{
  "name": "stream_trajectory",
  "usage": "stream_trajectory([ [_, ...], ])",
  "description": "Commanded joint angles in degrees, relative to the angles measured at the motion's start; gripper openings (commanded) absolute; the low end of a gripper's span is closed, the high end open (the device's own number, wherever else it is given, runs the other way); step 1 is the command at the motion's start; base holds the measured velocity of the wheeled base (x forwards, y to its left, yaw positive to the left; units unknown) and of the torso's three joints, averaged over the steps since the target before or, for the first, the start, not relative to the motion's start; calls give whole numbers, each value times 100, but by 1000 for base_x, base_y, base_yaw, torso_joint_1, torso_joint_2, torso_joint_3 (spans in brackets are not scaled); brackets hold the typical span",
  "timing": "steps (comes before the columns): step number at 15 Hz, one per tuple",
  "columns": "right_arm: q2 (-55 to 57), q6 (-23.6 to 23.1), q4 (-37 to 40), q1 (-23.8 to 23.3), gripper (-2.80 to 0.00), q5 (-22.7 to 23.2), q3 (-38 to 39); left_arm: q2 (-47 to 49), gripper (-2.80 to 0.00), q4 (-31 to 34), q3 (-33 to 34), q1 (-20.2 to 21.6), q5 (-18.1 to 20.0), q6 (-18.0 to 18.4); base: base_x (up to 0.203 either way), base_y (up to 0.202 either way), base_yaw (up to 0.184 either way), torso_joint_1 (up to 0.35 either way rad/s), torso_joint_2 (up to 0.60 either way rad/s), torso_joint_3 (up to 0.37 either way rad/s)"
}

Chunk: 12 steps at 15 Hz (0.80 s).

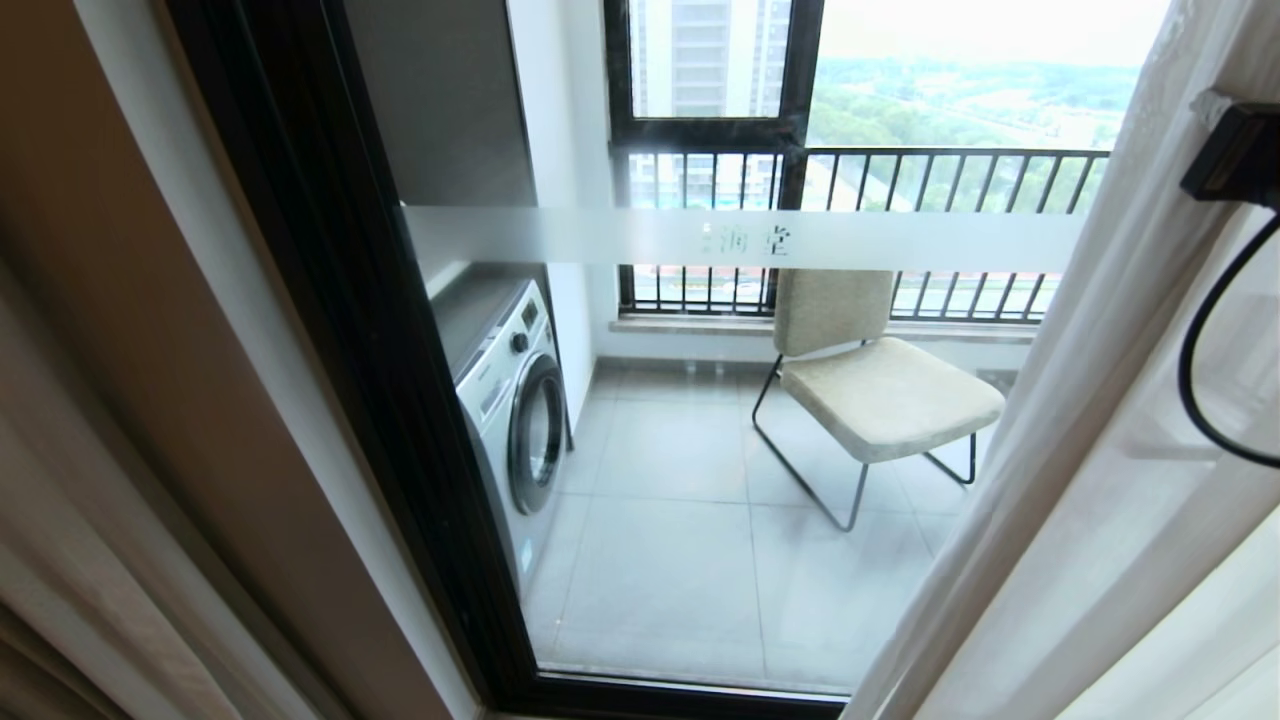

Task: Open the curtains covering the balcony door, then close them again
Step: Pull the inner curtains open on both sides

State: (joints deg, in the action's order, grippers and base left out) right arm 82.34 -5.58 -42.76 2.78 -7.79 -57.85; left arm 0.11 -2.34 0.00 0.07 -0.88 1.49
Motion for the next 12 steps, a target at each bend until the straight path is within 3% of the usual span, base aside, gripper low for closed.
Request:
stream_trajectory([
  [1,-32,1,-22,3,-280,-3,8,-2,-280,-3,0,1,0,9,0,0,0,0,0,0],
  [12,-218,5,-22,-5,-280,-118,212,-2,-280,-3,0,1,-9,1,0,0,0,0,0,0],
])
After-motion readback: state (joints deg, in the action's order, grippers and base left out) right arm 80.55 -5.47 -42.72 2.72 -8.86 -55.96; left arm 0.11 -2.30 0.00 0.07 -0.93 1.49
